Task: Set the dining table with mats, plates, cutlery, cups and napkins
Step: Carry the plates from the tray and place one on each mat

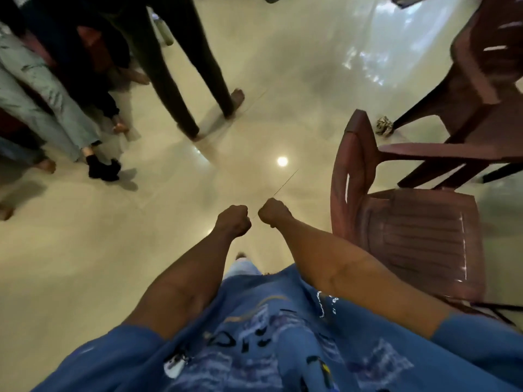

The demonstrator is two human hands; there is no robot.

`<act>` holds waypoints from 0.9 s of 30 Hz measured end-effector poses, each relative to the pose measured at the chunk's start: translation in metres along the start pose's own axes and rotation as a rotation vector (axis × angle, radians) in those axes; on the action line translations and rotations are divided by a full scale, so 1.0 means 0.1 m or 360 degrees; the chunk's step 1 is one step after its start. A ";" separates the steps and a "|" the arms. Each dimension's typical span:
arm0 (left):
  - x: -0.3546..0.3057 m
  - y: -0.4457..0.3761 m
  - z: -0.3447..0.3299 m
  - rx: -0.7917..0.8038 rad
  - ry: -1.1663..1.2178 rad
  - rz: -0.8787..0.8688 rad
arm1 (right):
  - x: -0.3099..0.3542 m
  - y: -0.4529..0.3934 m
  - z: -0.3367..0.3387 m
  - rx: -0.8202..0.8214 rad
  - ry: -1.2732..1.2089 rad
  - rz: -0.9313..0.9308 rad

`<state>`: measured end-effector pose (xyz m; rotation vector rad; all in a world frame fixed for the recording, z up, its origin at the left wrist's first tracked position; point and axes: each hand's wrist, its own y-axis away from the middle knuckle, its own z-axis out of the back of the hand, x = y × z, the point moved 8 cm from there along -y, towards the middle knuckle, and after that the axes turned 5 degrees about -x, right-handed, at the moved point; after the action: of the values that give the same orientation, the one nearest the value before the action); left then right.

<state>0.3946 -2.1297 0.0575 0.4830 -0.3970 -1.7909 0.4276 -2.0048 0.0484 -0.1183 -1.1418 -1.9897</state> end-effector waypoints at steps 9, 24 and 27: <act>-0.47 -2.04 0.71 0.0257 -0.0246 -0.0535 | 0.32 -1.47 0.93 -0.0012 -0.0267 -0.0339; -2.54 -4.79 2.04 0.0309 -0.0705 -0.1262 | 0.09 -3.22 3.31 -0.0754 -0.0637 -0.0764; -3.14 -5.33 2.27 0.0303 -0.0726 -0.1293 | -0.11 -3.71 3.93 -0.0679 -0.0642 -0.0798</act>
<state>-0.0877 -1.6823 0.0216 0.3866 -0.7662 -2.6824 0.0618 -1.6082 0.0216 -0.5164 -1.0352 -2.7312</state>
